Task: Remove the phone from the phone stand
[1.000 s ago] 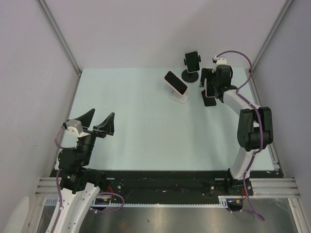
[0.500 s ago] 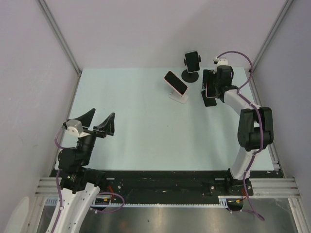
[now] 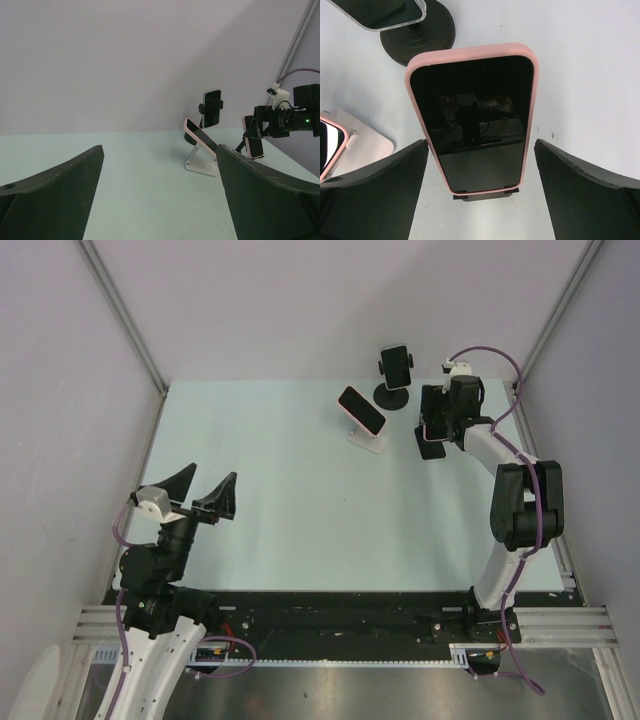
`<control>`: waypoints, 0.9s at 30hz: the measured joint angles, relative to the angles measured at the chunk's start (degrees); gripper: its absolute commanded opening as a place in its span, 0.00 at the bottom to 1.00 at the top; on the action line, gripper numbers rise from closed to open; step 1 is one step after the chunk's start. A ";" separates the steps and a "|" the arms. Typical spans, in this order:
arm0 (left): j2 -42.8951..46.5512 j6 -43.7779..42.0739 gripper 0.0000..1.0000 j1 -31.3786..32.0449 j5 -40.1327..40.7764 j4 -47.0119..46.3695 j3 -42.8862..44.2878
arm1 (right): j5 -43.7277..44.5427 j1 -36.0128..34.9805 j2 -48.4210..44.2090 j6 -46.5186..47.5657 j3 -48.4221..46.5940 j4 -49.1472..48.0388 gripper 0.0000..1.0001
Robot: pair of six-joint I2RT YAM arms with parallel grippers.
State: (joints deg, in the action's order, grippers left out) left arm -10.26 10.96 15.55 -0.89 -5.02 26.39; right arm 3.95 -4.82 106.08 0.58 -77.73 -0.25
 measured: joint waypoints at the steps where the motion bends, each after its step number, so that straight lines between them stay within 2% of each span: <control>1: 0.00 0.00 1.00 0.00 0.00 0.00 0.00 | -0.20 0.04 0.07 0.09 0.00 0.00 0.90; 11: 0.00 0.00 1.00 -0.22 -0.57 0.00 0.00 | -1.22 0.09 0.33 0.61 0.07 0.07 0.88; 27: -0.02 0.00 1.00 -0.37 -0.90 -0.02 0.00 | -5.18 0.72 0.66 2.69 0.52 -0.20 0.92</control>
State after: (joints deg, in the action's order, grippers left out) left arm -10.28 10.96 15.18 -1.78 -5.04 26.39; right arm -1.23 -4.10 106.74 3.27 -77.21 -0.45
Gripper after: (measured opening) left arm 0.996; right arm 0.904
